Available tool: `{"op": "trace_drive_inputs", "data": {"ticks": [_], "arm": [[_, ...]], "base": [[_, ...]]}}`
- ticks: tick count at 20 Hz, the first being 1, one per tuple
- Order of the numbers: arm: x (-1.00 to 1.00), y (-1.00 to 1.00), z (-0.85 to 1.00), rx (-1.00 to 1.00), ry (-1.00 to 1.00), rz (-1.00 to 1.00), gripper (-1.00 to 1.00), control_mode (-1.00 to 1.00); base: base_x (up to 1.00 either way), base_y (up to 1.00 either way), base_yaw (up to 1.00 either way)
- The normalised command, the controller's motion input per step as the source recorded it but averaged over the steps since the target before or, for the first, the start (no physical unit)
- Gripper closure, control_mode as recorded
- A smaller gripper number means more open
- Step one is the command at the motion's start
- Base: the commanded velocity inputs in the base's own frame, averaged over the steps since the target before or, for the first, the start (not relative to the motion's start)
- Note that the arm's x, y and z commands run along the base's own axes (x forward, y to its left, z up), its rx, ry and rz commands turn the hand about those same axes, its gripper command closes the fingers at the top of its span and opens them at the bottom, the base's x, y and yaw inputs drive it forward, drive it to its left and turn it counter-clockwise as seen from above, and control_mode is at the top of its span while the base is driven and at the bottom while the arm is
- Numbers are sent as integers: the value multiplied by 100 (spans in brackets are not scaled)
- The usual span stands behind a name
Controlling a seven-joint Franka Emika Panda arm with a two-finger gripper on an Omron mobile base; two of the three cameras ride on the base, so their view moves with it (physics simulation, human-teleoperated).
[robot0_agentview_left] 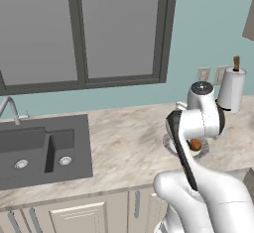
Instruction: Pick the avocado and bread from the counter and place them on the plate. Then pick the jam from the cabinet and place it next to the plate. Lastly close the cabinet door.
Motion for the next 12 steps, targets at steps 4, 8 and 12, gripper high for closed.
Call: {"op": "trace_drive_inputs", "data": {"ticks": [4,8,12], "arm": [[-44,3,48,0,-15,27,-100,-100],[-25,6,44,0,-7,35,-100,-100],[-27,29,44,-3,-2,37,-100,-100]], "base": [[0,0,0],[0,0,0],[0,0,0]]}}
